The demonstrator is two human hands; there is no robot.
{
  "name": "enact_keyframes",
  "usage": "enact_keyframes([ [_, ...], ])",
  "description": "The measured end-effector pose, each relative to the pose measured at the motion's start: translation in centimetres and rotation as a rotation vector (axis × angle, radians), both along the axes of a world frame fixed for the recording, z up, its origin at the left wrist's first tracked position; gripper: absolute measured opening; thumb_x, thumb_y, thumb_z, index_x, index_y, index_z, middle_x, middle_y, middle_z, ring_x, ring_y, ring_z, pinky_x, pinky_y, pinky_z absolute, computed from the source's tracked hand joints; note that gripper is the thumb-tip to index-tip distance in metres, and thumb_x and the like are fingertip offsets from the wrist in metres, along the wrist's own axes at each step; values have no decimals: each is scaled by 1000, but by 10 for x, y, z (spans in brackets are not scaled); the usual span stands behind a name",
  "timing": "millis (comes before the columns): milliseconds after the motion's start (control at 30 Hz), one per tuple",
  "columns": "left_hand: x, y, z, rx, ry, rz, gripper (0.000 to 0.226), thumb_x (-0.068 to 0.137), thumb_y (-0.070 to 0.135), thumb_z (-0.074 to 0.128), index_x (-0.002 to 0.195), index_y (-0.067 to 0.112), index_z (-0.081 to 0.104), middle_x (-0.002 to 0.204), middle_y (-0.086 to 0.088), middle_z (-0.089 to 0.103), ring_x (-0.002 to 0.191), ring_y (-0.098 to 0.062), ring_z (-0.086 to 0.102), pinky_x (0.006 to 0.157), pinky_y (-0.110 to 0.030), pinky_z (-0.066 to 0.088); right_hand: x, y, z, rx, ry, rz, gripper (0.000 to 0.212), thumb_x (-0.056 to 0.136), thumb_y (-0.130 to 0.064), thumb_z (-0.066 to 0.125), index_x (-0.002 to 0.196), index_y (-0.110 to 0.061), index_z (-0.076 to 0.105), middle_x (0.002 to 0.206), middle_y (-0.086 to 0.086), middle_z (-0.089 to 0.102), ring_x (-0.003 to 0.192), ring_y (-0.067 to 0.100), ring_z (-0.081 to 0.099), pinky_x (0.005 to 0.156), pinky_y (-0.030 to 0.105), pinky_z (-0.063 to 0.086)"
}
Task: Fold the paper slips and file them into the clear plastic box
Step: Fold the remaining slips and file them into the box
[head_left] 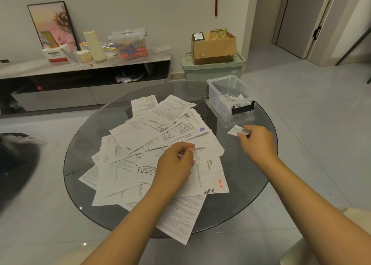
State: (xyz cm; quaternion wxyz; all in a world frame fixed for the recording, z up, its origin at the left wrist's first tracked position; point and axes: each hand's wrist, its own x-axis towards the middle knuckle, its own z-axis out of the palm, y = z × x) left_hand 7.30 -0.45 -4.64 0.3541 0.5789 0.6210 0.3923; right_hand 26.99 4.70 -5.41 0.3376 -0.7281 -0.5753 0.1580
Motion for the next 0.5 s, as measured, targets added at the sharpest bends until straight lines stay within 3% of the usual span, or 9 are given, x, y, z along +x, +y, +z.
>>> enact_keyframes([
  [133,0,-1,1,-8,-3,-3,17,95,24,48,102,28,63,88,10,67,83,-4,64,75,-24,52,0,2,-4,-26,-58,18,32,93,-17,53,120,0,59,113,20,61,103,34,55,84,35,43],
  [267,-1,-1,1,-8,19,-5,17,95,25,49,102,29,63,90,13,65,86,-5,63,76,-26,51,4,2,-10,-40,-438,-56,37,92,-37,52,124,-19,60,131,13,42,119,32,37,97,38,31],
  [367,-1,0,0,-11,23,-5,17,94,26,49,102,30,63,95,14,64,91,-7,63,80,-28,50,1,4,-10,-19,-563,1,35,94,-32,46,119,-12,61,138,6,38,123,29,32,97,37,25],
  [500,-3,-1,1,-8,18,-12,17,94,26,48,101,31,62,96,15,63,91,-7,63,78,-25,49,-6,7,-9,-68,-560,43,39,96,-26,38,132,-16,46,125,10,47,115,29,38,93,36,29],
])
